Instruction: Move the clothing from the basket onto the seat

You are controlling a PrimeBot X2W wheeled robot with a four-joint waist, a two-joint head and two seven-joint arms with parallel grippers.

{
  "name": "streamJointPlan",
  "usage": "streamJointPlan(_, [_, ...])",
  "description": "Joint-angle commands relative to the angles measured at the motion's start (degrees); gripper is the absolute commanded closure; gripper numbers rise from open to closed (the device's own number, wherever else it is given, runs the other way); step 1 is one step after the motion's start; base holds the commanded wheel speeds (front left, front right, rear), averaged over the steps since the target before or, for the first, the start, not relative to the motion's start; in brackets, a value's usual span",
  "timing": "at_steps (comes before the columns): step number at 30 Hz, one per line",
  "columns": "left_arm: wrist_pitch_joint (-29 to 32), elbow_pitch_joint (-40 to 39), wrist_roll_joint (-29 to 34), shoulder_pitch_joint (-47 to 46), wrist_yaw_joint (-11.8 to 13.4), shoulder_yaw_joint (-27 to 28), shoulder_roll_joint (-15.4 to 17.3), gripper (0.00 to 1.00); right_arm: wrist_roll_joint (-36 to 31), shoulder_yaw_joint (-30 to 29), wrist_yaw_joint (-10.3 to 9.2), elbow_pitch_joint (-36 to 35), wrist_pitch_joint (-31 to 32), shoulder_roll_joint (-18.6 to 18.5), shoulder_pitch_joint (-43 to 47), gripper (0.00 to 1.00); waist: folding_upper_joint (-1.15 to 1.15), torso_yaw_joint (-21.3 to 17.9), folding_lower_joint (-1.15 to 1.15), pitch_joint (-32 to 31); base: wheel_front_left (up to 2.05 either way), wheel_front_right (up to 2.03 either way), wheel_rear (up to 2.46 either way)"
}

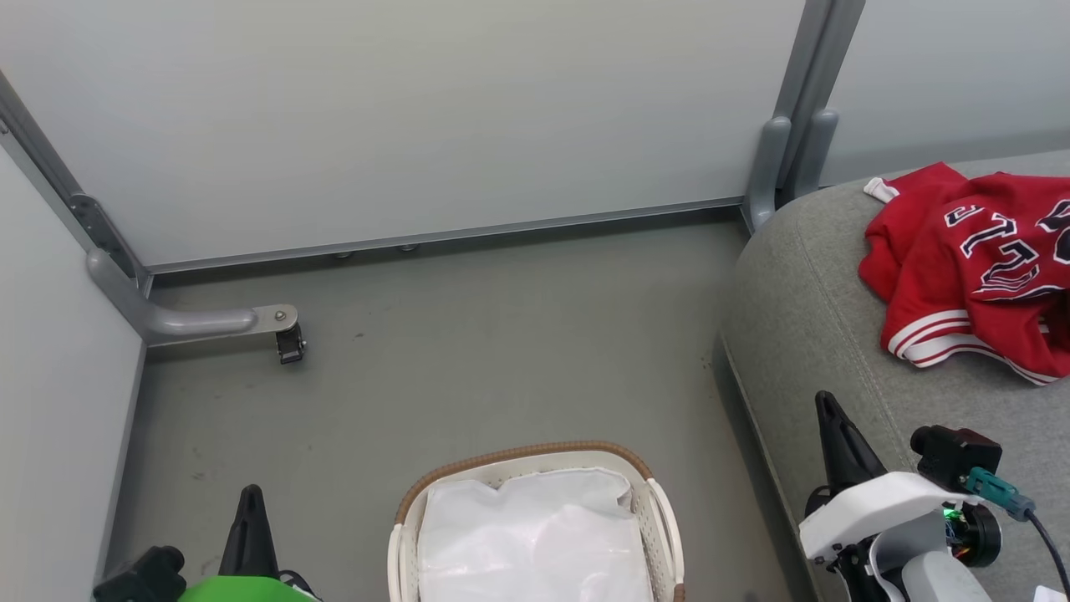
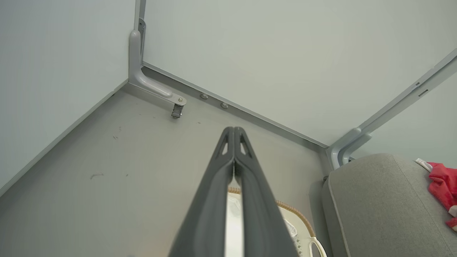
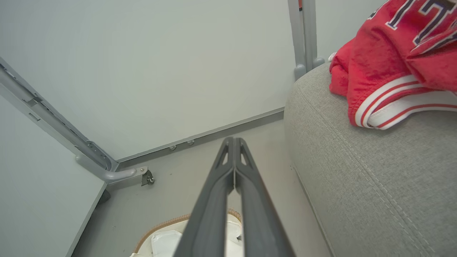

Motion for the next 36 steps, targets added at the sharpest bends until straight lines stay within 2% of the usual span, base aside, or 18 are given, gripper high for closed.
streamJointPlan(1, [0.57, -1.07, -2.38, -1.88, -0.4, 0.4, 0.13, 1.0, 2.55, -0.51, -0.01, -1.16, 0.52, -0.26, -0.59, 1.0, 0.0, -0.06, 0.0, 0.0, 0.0, 0.0, 0.0])
streamJointPlan(18, [4.4, -1.44, -15.65, -3.87, -1.38, 1.94, 0.16, 1.0, 17.66, -2.41, -0.02, -2.2, 4.36, -0.35, -0.39, 1.0, 0.0, -0.68, 0.0, 0.0, 0.0, 0.0, 0.0])
streamJointPlan(36, [7.82, -1.72, -27.3, -5.63, -2.26, 3.34, 0.19, 1.0, 30.91, -4.12, -0.03, -3.06, 7.75, -0.42, -0.21, 1.0, 0.0, -1.34, 0.0, -0.01, 0.0, 0.0, 0.0])
